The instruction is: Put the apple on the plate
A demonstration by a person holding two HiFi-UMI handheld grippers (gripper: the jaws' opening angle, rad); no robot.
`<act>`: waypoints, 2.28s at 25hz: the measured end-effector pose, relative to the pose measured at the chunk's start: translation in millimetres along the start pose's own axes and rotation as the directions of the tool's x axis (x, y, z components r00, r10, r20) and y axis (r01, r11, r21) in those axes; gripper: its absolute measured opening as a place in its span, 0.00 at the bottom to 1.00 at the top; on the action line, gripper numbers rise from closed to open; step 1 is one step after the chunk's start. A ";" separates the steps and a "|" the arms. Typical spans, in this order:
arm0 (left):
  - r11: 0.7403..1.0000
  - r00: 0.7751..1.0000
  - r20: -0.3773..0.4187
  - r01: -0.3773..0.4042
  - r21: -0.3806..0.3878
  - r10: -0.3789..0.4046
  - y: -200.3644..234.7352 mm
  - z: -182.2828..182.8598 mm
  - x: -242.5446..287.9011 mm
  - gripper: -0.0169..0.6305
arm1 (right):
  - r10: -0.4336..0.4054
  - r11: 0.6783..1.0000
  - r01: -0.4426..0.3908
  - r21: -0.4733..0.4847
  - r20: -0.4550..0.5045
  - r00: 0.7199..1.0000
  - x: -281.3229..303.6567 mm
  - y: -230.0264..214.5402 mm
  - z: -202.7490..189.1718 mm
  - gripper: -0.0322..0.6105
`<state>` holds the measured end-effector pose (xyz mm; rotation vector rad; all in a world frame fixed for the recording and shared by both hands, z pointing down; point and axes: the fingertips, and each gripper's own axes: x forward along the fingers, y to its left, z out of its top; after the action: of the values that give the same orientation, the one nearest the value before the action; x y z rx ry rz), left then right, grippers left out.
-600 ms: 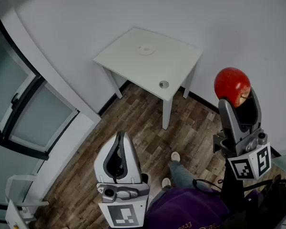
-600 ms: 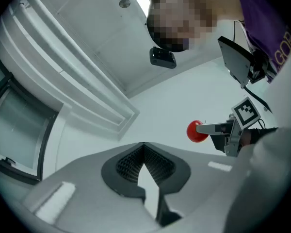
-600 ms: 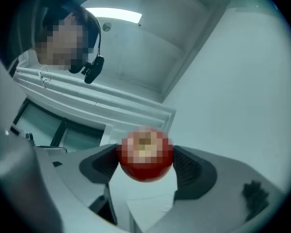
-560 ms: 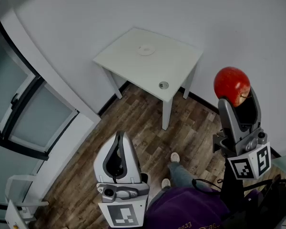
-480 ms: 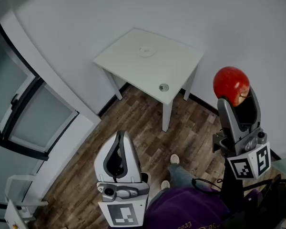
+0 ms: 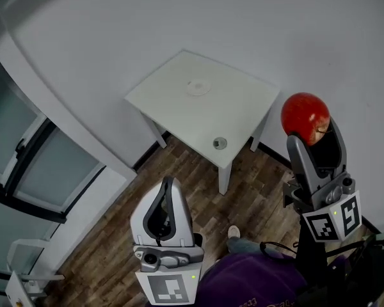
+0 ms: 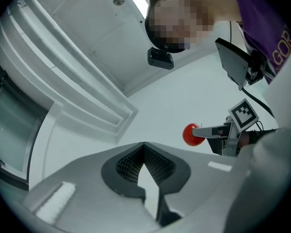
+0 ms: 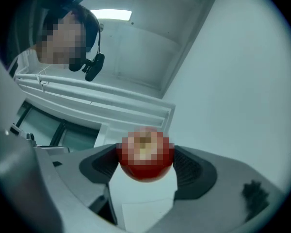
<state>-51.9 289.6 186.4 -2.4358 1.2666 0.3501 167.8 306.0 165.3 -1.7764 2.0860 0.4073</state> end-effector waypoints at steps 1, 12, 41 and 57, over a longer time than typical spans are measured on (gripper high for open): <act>1.000 1.000 -0.006 -0.003 0.001 0.003 -0.4 -4.6 8.5 0.04 | 0.007 1.000 -0.007 0.004 -0.002 1.000 7.9 -5.7 -4.3 0.60; 0.999 1.000 -0.010 -0.025 0.019 0.025 3.9 2.0 11.0 0.04 | 0.041 0.999 -0.041 0.032 0.010 0.999 18.8 0.9 -0.3 0.60; 1.000 1.000 -0.020 0.000 -0.012 0.000 57.4 -65.4 121.5 0.04 | 0.063 0.998 -0.062 0.027 -0.034 0.997 135.4 -30.1 -72.3 0.60; 0.997 0.998 -0.052 0.016 -0.069 -0.020 136.0 -127.6 217.8 0.04 | 0.039 0.999 -0.037 0.024 -0.098 0.994 257.0 -43.0 -137.4 0.60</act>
<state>-34.9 3.4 189.5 -2.5280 1.2735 0.3325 162.4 11.5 171.3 -1.7795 2.1858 0.3117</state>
